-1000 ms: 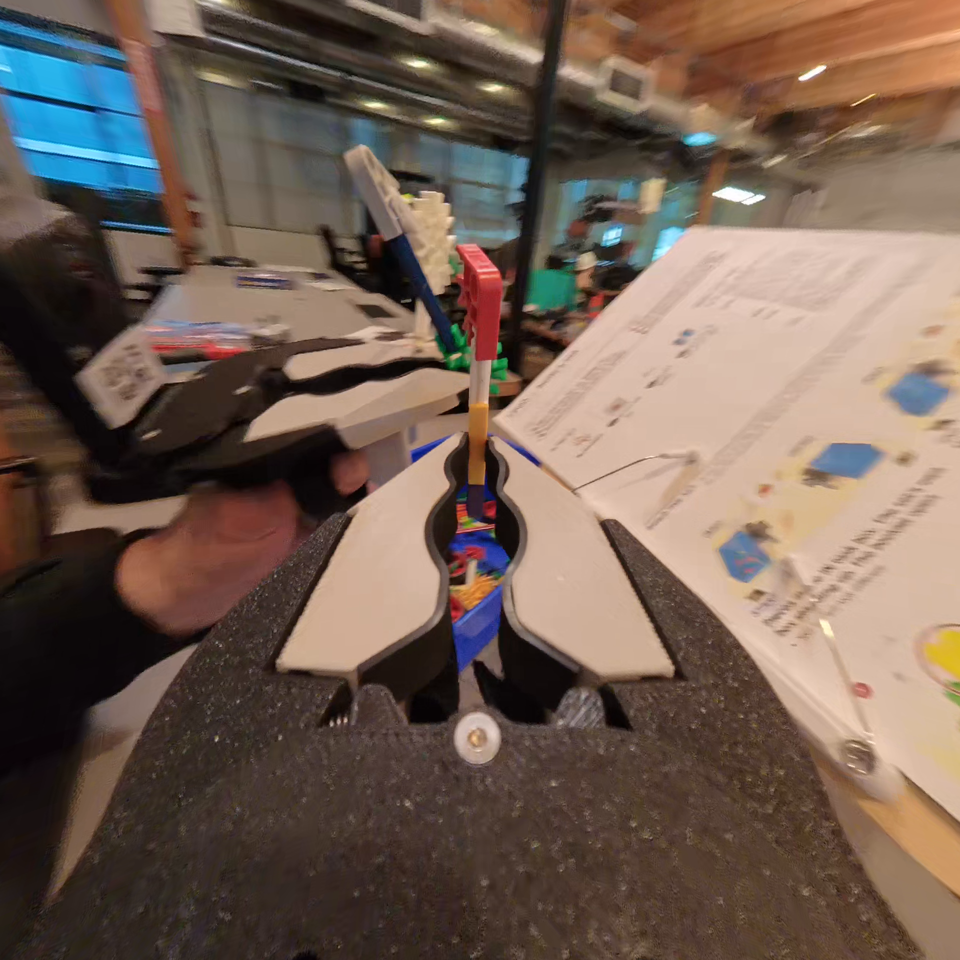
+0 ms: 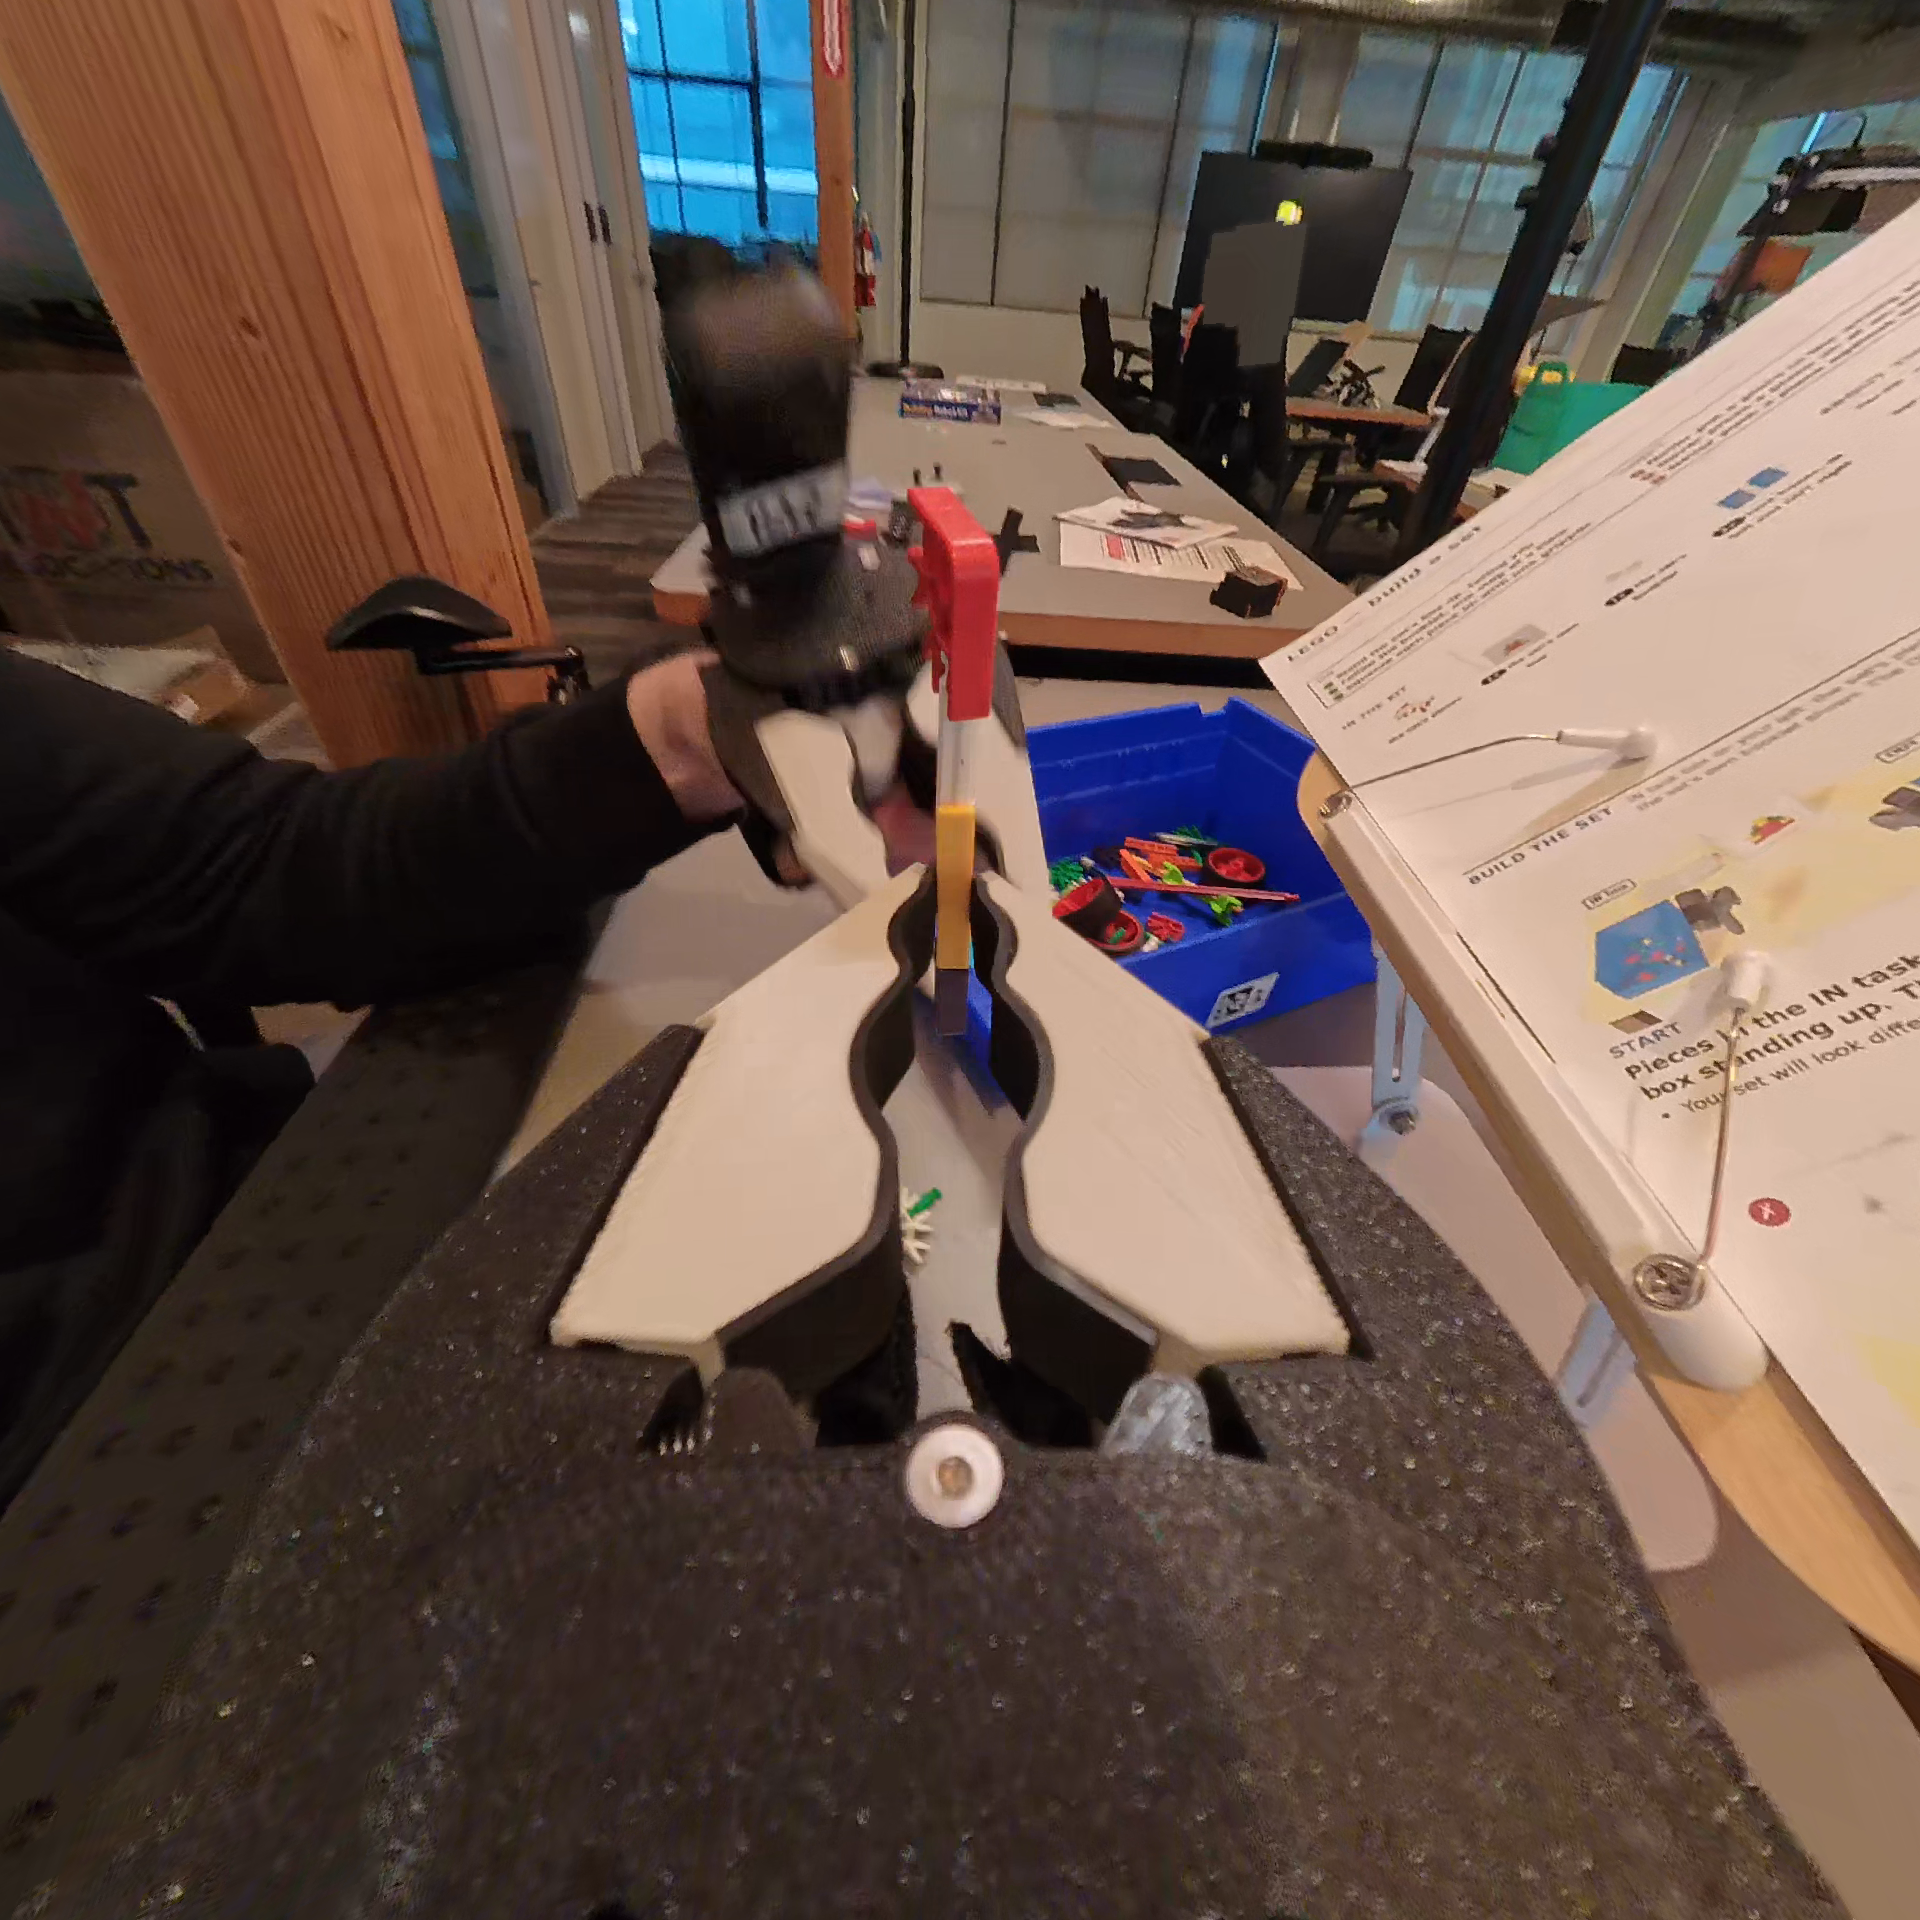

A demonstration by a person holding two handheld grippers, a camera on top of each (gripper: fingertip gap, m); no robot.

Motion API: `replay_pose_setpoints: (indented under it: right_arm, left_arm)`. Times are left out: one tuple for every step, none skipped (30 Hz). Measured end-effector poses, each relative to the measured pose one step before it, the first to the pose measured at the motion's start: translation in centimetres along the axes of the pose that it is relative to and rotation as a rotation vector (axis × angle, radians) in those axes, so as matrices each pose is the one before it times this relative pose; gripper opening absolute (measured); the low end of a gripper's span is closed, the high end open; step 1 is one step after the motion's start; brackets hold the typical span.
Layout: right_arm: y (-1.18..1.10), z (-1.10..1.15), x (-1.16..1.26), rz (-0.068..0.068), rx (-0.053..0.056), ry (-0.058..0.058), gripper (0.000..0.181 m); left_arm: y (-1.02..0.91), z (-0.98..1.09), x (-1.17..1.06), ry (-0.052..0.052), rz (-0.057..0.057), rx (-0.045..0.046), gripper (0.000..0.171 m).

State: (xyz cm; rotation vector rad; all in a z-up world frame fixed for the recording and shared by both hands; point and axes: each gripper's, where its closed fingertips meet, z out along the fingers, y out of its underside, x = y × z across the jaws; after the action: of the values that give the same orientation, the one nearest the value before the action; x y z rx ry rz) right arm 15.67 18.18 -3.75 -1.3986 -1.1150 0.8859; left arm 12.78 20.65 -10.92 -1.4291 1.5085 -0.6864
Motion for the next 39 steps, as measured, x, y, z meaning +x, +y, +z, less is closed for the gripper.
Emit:
replay_pose_setpoints:
  right_arm:
    - [0.280,0.282,0.144,-0.0101,-0.0174,0.0126,0.004]
    - [0.199,0.299,-0.024,0.0004,-0.0128,-0.0001,0.004]
    - [0.176,0.294,-0.132,-0.0058,-0.0103,-0.0048,0.004]
    - [0.154,0.304,-0.152,-0.0043,-0.0090,-0.0056,0.004]
    - [0.114,0.305,-0.165,-0.0007,-0.0075,-0.0081,0.004]
    - [0.137,0.299,-0.213,-0.0038,-0.0082,-0.0096,0.004]
    - [0.095,0.268,-0.198,-0.0061,-0.0056,-0.0079,0.004]
    - [0.033,0.234,-0.105,-0.0001,-0.0028,-0.0047,0.004]
    - [0.042,0.193,-0.059,-0.0015,-0.0029,-0.0023,0.004]
    - [0.031,0.070,-0.089,-0.0035,-0.0008,-0.0044,0.004]
    - [-0.126,-0.086,-0.060,0.0016,0.0076,-0.0047,0.004]
    - [-0.182,-0.087,-0.111,-0.0009,0.0091,-0.0054,0.004]
    - [-0.109,-0.038,-0.038,-0.0024,0.0031,0.0000,0.004]
    - [0.011,0.005,0.060,-0.0040,-0.0038,0.0057,0.004]
    - [0.010,-0.013,0.046,-0.0039,-0.0026,0.0042,0.004]
    - [-0.080,-0.056,-0.030,-0.0024,0.0045,-0.0007,0.004]
    - [-0.110,-0.062,-0.098,-0.0023,0.0060,-0.0043,0.004]
    - [-0.093,-0.028,0.009,-0.0115,0.0022,0.0064,0.004]
    - [-0.124,0.000,-0.042,-0.0077,0.0019,0.0028,0.004]
    - [-0.177,-0.024,-0.135,-0.0037,0.0043,-0.0036,0.004]
    - [-0.069,-0.001,-0.072,-0.0088,-0.0020,0.0019,0.004]
    - [-0.017,0.036,-0.097,-0.0064,-0.0050,0.0003,0.004]
    - [-0.022,0.018,-0.089,-0.0033,-0.0028,-0.0018,0.004]
    - [-0.056,0.006,0.022,-0.0036,0.0012,0.0039,0.004]
    - [-0.054,-0.001,0.072,-0.0017,0.0025,0.0053,0.004]
    - [-0.028,-0.006,0.040,-0.0002,0.0017,0.0016,0.004]
    - [-0.061,-0.010,0.207,-0.0019,0.0034,0.0131,0.004]
    - [-0.045,-0.018,0.383,-0.0001,-0.0002,0.0222,0.004]
    - [-0.064,-0.072,0.190,-0.0018,0.0005,0.0121,0.004]
    - [-0.139,-0.110,0.179,-0.0087,0.0038,0.0152,0.003]
    - [-0.094,-0.074,0.377,-0.0142,-0.0043,0.0321,0.004]
    - [0.090,0.011,0.396,-0.0125,-0.0185,0.0339,0.004]
    - [0.081,0.039,0.338,-0.0210,-0.0175,0.0330,0.004]
    - [0.010,0.110,0.397,-0.0153,-0.0125,0.0363,0.004]
    - [0.026,0.219,0.404,-0.0083,-0.0126,0.0356,0.004]
    - [0.053,0.239,0.325,-0.0119,-0.0131,0.0312,0.004]
    - [0.124,0.298,0.367,-0.0128,-0.0182,0.0349,0.004]
    - [0.015,0.340,0.457,-0.0135,-0.0136,0.0434,0.005]
    - [-0.101,0.289,0.421,-0.0067,-0.0045,0.0383,0.005]
  left_arm:
    - [-2.179,-1.108,-0.429,-0.0249,0.0039,0.12268,0.026]
    - [-1.824,-0.808,-0.337,-0.0241,0.0011,0.09899,0.026]
    - [-1.268,-0.455,0.179,0.0069,-0.0042,0.06384,0.026]
    - [-0.698,-0.160,0.570,0.0261,0.0072,0.03278,0.026]
    - [-0.156,0.088,0.106,-0.0060,0.0136,0.00348,0.026]
    - [0.235,0.246,-0.143,-0.0183,0.0080,-0.01782,0.026]
    - [0.378,0.300,0.418,0.0184,0.0051,-0.02072,0.026]
    - [0.121,0.237,0.636,0.0303,0.0127,-0.00050,0.025]
    - [-0.101,0.175,0.242,0.0067,0.0130,0.01138,0.016]
    - [-0.053,0.112,-0.005,-0.0010,-0.0031,0.00301,0.010]
    - [-0.128,-0.056,0.033,0.0081,-0.0069,0.00966,0.010]
    - [-0.297,-0.113,0.089,0.0117,-0.0091,0.02327,0.009]
    - [-0.210,-0.071,0.040,0.0075,-0.0088,0.01633,0.009]
    - [-0.005,-0.001,-0.042,-0.0024,0.0016,0.00116,0.009]
    - [0.022,0.039,-0.059,-0.0057,0.0068,-0.00119,0.009]
    - [-0.074,0.009,0.002,-0.0002,-0.0010,0.00560,0.009]
    - [-0.169,-0.010,0.100,0.0095,-0.0127,0.01225,0.009]
    - [-0.134,-0.012,0.034,0.0074,-0.0150,0.00892,0.008]
    - [-0.177,-0.018,-0.010,0.0020,-0.0053,0.01407,0.008]
    - [-0.263,-0.076,0.126,0.0139,-0.0122,0.02269,0.008]
    - [-0.152,-0.061,0.103,0.0171,-0.0202,0.01599,0.007]
    - [-0.091,-0.064,0.082,0.0129,-0.0117,0.01185,0.007]
    - [-0.112,-0.072,0.114,0.0137,-0.0084,0.01402,0.007]
    - [-0.128,-0.050,0.016,0.0084,-0.0113,0.01332,0.006]
    - [-0.099,-0.024,-0.096,-0.0001,-0.0097,0.01004,0.006]
    - [-0.015,0.022,-0.017,0.0015,-0.0040,0.00334,0.006]
    - [-0.068,0.034,-0.148,-0.0145,0.0099,0.00180,0.006]
    - [-0.088,0.084,-0.386,-0.0320,0.0102,-0.00140,0.006]
    - [-0.096,0.118,-0.230,-0.0253,0.0115,-0.00184,0.006]
    - [-0.148,0.118,-0.079,-0.0168,0.0098,0.00150,0.005]
    - [-0.112,0.168,-0.237,-0.0245,0.0010,-0.00303,0.005]
    - [0.040,0.164,-0.369,-0.0324,0.0043,-0.01396,0.005]
    - [0.131,0.137,-0.312,-0.0281,0.0069,-0.01433,0.005]
    - [0.078,0.102,-0.336,-0.0306,0.0123,-0.00645,0.006]
    - [0.058,0.069,-0.468,-0.0400,0.0098,-0.00852,0.006]
    - [0.074,0.039,-0.394,-0.0325,0.0036,-0.01053,0.006]
    - [0.226,0.044,-0.417,-0.0374,0.0164,-0.02134,0.006]
    - [0.119,0.081,-0.530,-0.0486,0.0117,-0.01269,0.006]
    - [-0.006,0.101,-0.501,-0.0411,-0.0076,0.00156,0.006]
